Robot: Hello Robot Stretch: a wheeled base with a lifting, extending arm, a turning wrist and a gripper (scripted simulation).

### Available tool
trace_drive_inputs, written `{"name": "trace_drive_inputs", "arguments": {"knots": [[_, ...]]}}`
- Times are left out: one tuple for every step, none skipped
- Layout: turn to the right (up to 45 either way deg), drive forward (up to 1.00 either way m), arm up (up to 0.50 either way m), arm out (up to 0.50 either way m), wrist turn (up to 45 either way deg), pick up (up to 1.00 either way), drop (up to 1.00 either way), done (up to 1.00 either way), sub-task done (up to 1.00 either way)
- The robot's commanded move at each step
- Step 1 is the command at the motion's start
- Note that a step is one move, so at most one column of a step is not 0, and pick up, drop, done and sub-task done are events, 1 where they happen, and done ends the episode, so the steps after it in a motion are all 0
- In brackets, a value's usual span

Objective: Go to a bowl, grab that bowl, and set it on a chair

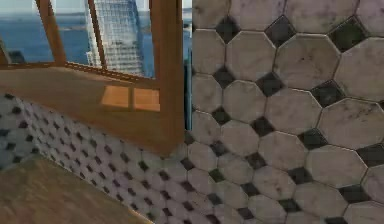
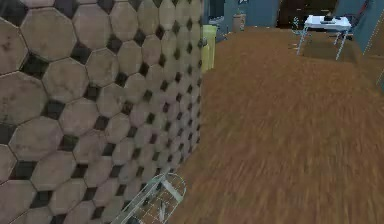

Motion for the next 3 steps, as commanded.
{"name": "trace_drive_inputs", "arguments": {"knots": [[-45.0, 0.0, 0.0, 0.0, 0.0, 0.0, 0.0, 0.0, 0.0], [-45.0, 0.0, 0.0, 0.0, 0.0, 0.0, 0.0, 0.0, 0.0], [-21.0, 0.0, 0.0, 0.0, 0.0, 0.0, 0.0, 0.0, 0.0]]}}
